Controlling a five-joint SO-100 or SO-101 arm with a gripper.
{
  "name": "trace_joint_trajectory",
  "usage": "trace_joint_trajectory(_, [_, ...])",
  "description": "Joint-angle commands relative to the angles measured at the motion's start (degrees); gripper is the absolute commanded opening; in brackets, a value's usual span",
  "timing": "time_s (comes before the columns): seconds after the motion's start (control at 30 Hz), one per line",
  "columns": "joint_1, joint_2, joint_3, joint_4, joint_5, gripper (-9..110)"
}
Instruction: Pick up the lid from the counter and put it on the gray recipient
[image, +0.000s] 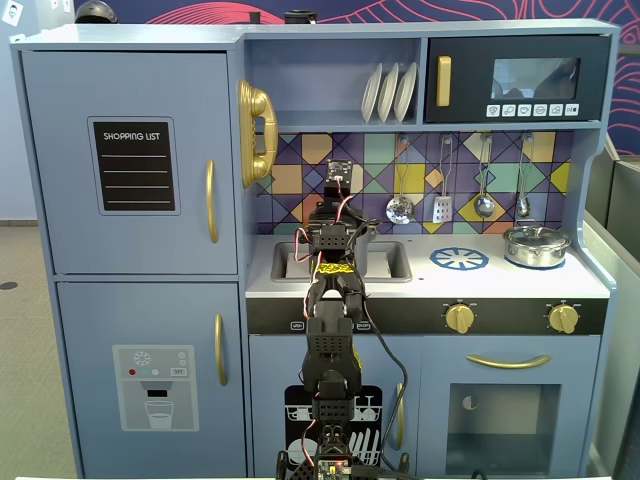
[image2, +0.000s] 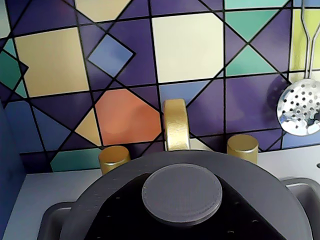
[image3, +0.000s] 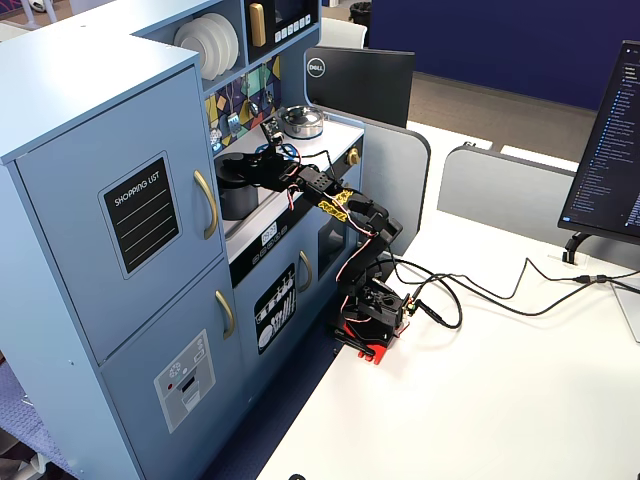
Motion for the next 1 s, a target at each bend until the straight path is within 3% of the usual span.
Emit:
trace_joint_trajectory(0.0, [-0.26, -0.35, -1.14, -2.64, 0.62, 0])
trace_joint_trajectory(0.67, [-0.88, -6.06, -2.55, -4.39, -1.23, 0])
trace_joint_trajectory(0.7, [-0.88, -5.27, -2.02, -3.52, -1.67, 1])
trace_joint_trajectory(0.77, [-0.53, -3.43, -0.97, -1.67, -1.49, 16])
trace_joint_trajectory(0.83, [-0.44, -1.14, -0.35, 1.23, -2.11, 23])
trace_joint_trajectory(0.97, [-1.05, 6.42, -0.53, 9.93, -2.37, 22])
